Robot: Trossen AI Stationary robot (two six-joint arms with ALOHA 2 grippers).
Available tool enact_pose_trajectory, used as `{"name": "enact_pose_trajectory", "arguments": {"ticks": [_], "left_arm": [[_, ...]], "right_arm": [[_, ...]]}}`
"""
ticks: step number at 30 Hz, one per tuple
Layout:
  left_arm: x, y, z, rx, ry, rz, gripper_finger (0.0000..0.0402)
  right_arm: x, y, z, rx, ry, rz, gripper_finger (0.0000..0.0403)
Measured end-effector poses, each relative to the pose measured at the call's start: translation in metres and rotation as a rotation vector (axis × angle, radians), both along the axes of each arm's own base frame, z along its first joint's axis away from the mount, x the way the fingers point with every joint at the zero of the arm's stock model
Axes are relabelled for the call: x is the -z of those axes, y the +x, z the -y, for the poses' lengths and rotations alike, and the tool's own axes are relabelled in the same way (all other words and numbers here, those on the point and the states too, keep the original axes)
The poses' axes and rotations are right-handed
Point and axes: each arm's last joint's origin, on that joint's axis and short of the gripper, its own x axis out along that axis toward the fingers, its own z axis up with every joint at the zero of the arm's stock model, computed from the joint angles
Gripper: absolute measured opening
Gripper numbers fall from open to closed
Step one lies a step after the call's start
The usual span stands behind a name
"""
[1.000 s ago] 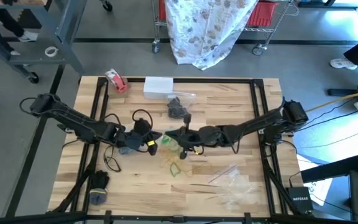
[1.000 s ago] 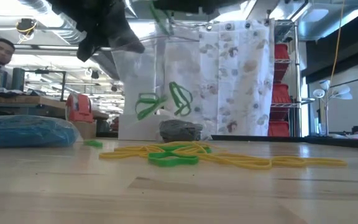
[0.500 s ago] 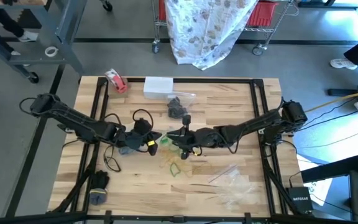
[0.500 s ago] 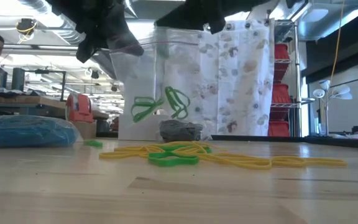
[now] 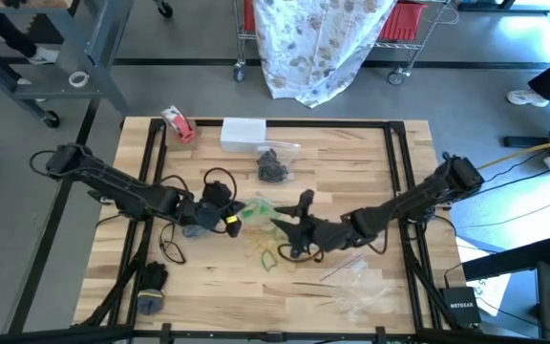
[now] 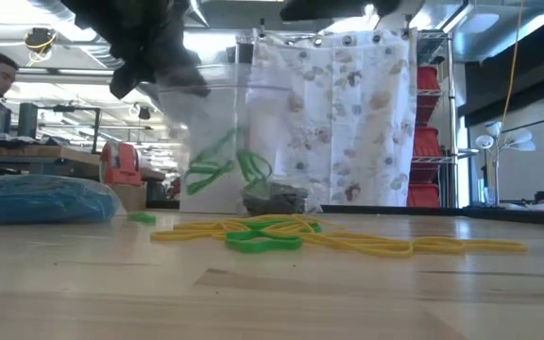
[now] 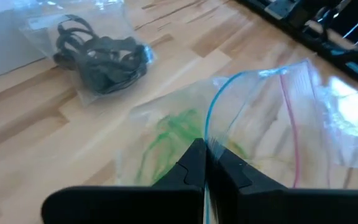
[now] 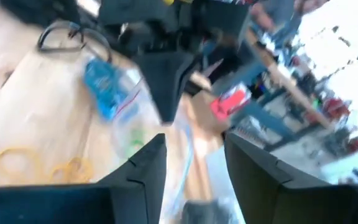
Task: Sort rubber bands
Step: Put the green rubber band into the transparent zip bag
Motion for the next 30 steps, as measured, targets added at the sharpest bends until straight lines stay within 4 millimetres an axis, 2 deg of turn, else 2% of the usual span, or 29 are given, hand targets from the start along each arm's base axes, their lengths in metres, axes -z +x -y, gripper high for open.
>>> {"name": "enact_pose_trajectory", "arguments": {"ticks": [4,6,11,16,23,30], "left_arm": [[0.0,-0.007,-0.002,-0.006,0.029,-0.054,0.0],[-0.001,-0.014,-0.005,-0.004,0.065,-0.098,0.0],[-0.014,-0.031,-0.013,-0.041,0.089,-0.099,0.0],[-0.025,-0.038,-0.017,-0.034,0.098,-0.069,0.0],[-0.024,-0.038,-0.017,-0.02,0.119,-0.083,0.0],[-0.023,-0.038,-0.017,-0.009,0.135,-0.094,0.0]], "right_arm": [[0.015,-0.008,0.002,0.069,0.159,-0.079,0.0156],[0.027,-0.01,0.011,0.081,0.25,-0.133,0.0157],[0.058,-0.014,0.043,0.119,0.413,-0.221,0.0157],[0.083,-0.019,0.083,0.142,0.515,-0.296,0.0156],[0.101,-0.026,0.122,0.092,0.659,-0.267,0.0156],[0.123,-0.023,0.137,0.043,0.699,-0.24,0.0156]]}}
